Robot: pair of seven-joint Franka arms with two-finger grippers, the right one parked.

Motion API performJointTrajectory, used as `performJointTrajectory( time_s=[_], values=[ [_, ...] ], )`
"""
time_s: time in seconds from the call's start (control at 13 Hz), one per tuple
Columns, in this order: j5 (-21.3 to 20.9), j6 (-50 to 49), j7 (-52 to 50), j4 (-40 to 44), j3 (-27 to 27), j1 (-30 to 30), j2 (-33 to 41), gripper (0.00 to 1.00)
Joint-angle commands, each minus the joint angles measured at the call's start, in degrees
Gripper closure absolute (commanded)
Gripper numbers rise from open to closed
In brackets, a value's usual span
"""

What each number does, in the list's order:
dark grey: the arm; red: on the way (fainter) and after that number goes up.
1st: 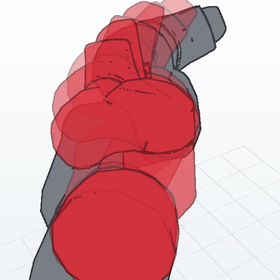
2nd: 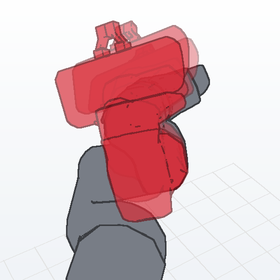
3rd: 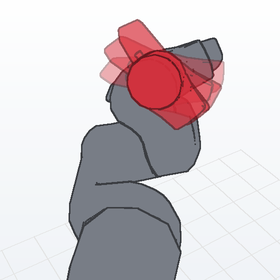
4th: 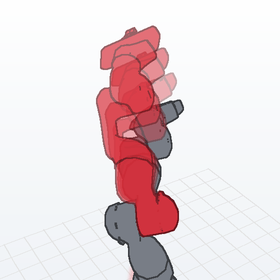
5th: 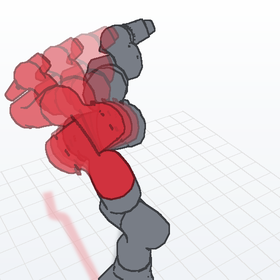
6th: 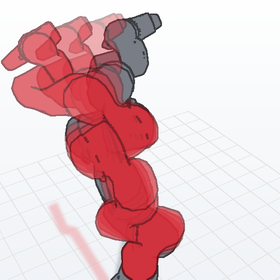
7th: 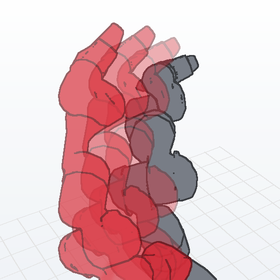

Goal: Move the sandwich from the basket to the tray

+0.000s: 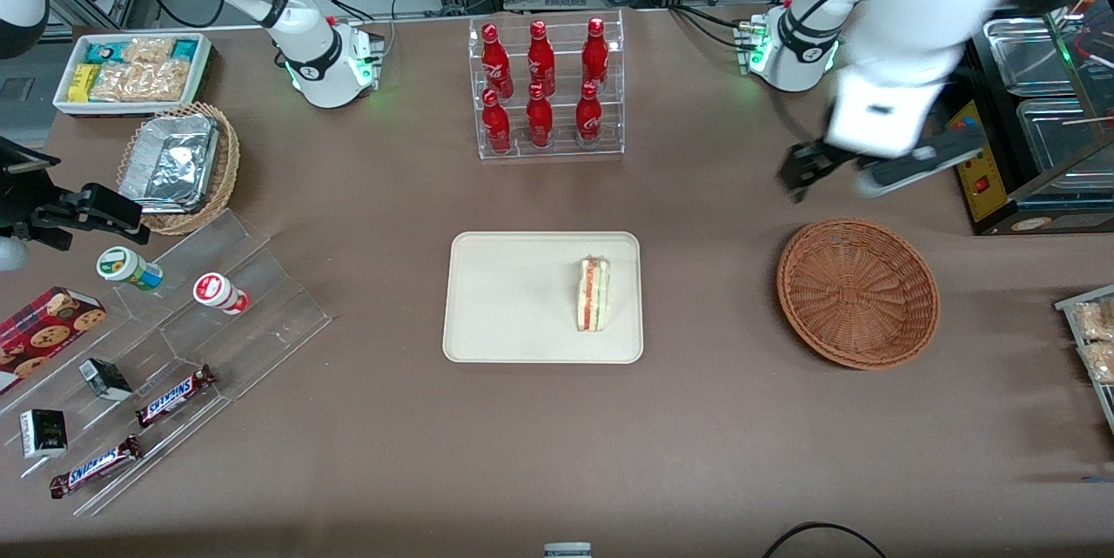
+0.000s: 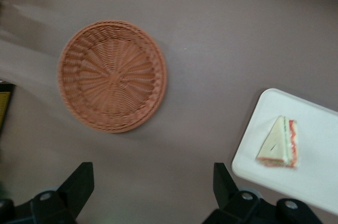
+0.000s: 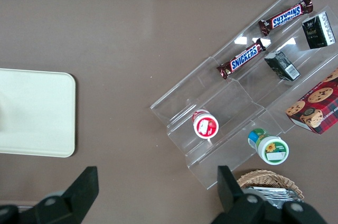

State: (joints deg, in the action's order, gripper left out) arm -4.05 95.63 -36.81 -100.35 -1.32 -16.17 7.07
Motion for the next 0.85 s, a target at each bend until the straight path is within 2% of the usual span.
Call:
performJointTrajectory(
  time_s=[0.0,0.15,0.38,0.77],
  values=[
    [4.65,-4.73,13.47,-1.60,-0.96,9.01,4.69,0.00],
    [5.02,-6.42,22.10,-1.60,-1.14,14.30,5.23,0.00],
    [5.11,-8.70,25.83,-1.51,-1.67,18.00,5.06,0.00],
    [5.11,-8.88,26.09,2.00,-1.75,16.79,2.50,0.00]
  ],
)
